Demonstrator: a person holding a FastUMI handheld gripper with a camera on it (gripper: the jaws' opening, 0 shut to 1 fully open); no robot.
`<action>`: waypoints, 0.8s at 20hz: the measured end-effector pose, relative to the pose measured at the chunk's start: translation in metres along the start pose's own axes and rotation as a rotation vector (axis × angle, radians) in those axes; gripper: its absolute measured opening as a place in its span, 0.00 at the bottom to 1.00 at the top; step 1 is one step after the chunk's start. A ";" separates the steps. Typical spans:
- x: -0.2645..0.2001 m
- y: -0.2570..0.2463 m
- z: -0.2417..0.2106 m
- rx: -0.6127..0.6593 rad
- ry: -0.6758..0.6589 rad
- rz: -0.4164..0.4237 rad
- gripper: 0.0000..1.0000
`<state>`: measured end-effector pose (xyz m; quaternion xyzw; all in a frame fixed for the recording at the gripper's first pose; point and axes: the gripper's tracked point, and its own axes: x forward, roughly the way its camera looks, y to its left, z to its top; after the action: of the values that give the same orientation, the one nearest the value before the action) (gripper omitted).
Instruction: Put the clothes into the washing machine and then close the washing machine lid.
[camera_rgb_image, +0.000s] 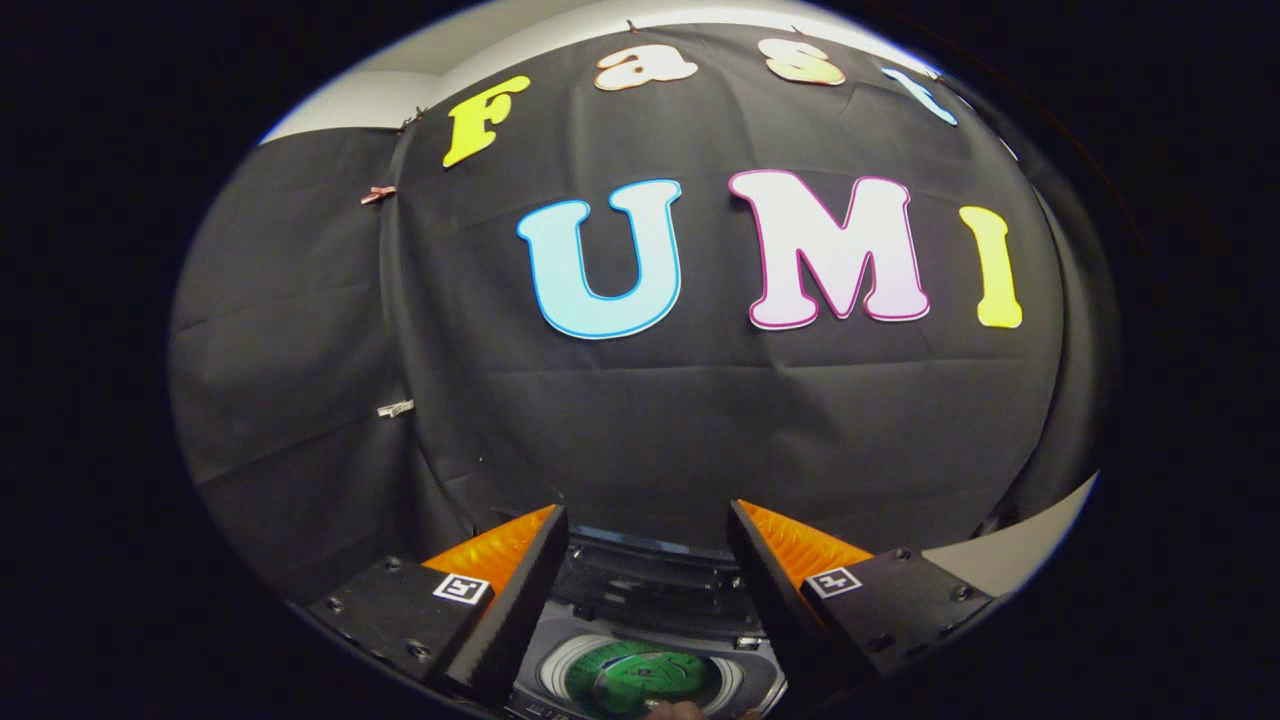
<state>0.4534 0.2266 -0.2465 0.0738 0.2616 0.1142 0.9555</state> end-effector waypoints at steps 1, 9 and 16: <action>0.015 -0.010 -0.007 0.012 0.017 -0.018 0.99; 0.077 -0.055 -0.055 0.025 0.131 -0.093 0.99; 0.083 -0.067 -0.065 0.032 0.155 -0.106 1.00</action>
<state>0.5007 0.1887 -0.3555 0.0659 0.3402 0.0646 0.9358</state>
